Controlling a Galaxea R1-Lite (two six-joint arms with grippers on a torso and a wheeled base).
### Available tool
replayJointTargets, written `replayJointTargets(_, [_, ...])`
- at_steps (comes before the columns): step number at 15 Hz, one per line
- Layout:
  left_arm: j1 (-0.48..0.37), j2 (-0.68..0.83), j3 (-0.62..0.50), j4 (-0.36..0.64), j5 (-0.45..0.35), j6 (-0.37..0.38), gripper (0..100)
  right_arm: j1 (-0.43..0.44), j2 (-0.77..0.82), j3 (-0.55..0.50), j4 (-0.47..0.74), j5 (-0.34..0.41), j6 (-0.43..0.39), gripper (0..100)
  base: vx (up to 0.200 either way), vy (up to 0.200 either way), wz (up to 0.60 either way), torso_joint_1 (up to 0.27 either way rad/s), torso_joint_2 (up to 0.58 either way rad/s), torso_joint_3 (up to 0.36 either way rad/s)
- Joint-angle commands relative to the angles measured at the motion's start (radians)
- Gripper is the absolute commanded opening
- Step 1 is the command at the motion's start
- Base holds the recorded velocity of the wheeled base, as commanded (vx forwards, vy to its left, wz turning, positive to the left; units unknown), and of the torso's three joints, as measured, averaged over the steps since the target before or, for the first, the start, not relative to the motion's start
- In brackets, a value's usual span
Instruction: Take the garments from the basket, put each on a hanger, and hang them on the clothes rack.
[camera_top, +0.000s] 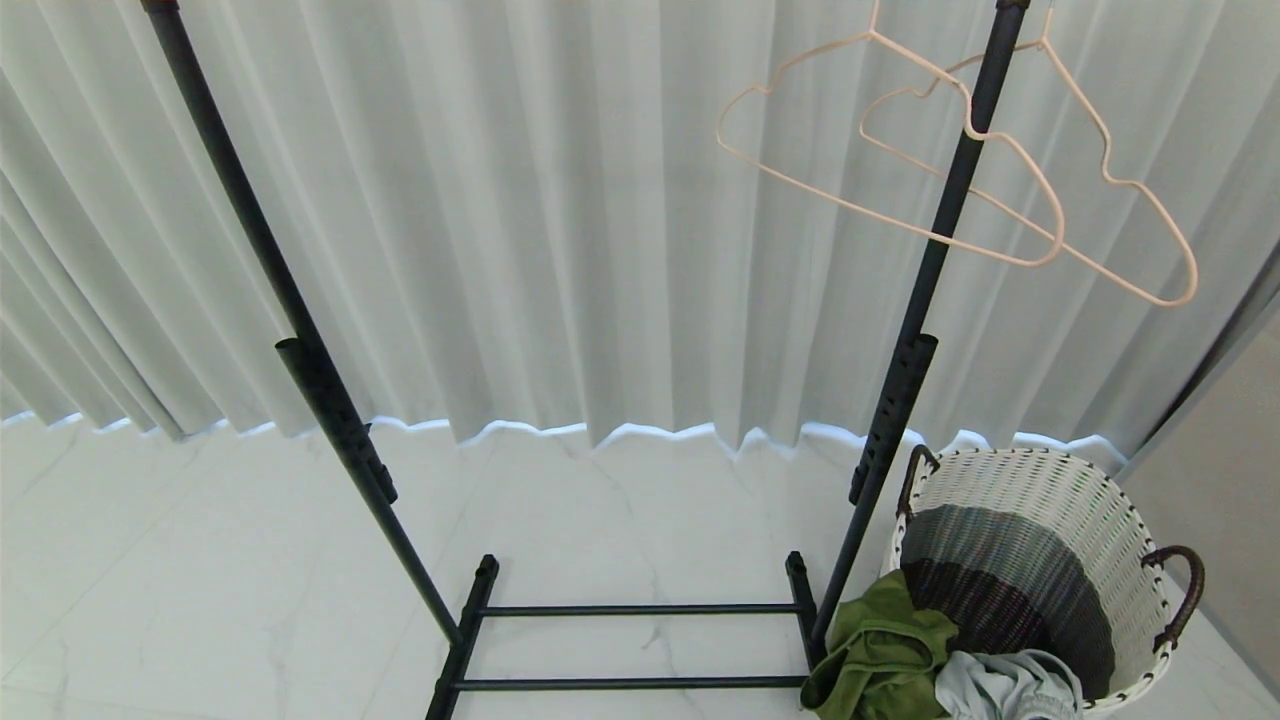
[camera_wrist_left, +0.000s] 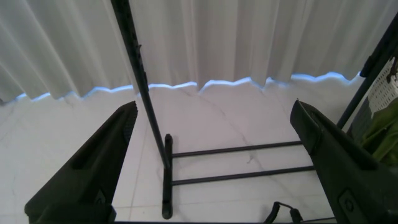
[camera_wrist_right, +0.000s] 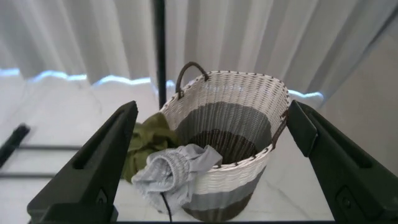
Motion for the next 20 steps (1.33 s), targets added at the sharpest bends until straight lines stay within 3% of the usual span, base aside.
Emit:
replayJointTargets(1, [0.0,0.0,0.0,0.0,0.0,0.0,100,0.069,0.185,-0.138,0.061,0.03,-0.074,100,0.0,0.0,0.0,0.0,0.0,0.0])
replayJointTargets(3, [0.0,0.0,0.0,0.0,0.0,0.0,100,0.086,0.332,-0.181,0.062,0.027,-0.114,100,0.0,0.0,0.0,0.0,0.0,0.0])
replayJointTargets(6, [0.0,0.0,0.0,0.0,0.0,0.0,100,0.082,0.674,-0.255,0.055,0.024,-0.208,100,0.0,0.0,0.0,0.0,0.0,0.0])
replayJointTargets(11, [0.0,0.0,0.0,0.0,0.0,0.0,100,0.082,1.108,-0.234,0.027,0.024,-0.511,100,0.0,0.0,0.0,0.0,0.0,0.0])
replayJointTargets(13, [0.0,0.0,0.0,0.0,0.0,0.0,100,0.082,1.302,-0.152,-0.143,0.024,-0.577,100,0.0,0.0,0.0,0.0,0.0,0.0])
replayJointTargets(15, [0.0,0.0,0.0,0.0,0.0,0.0,100,0.082,1.495,-0.054,-0.402,0.024,-0.588,100,0.0,0.0,0.0,0.0,0.0,0.0])
replayJointTargets(17, [0.0,0.0,0.0,0.0,0.0,0.0,100,0.086,1.632,0.021,-0.571,0.022,-0.593,100,0.0,0.0,0.0,0.0,0.0,0.0])
replayJointTargets(20, [0.0,0.0,0.0,0.0,0.0,0.0,100,0.08,1.786,0.029,-0.746,-0.005,-0.593,100,0.0,0.0,0.0,0.0,0.0,0.0])
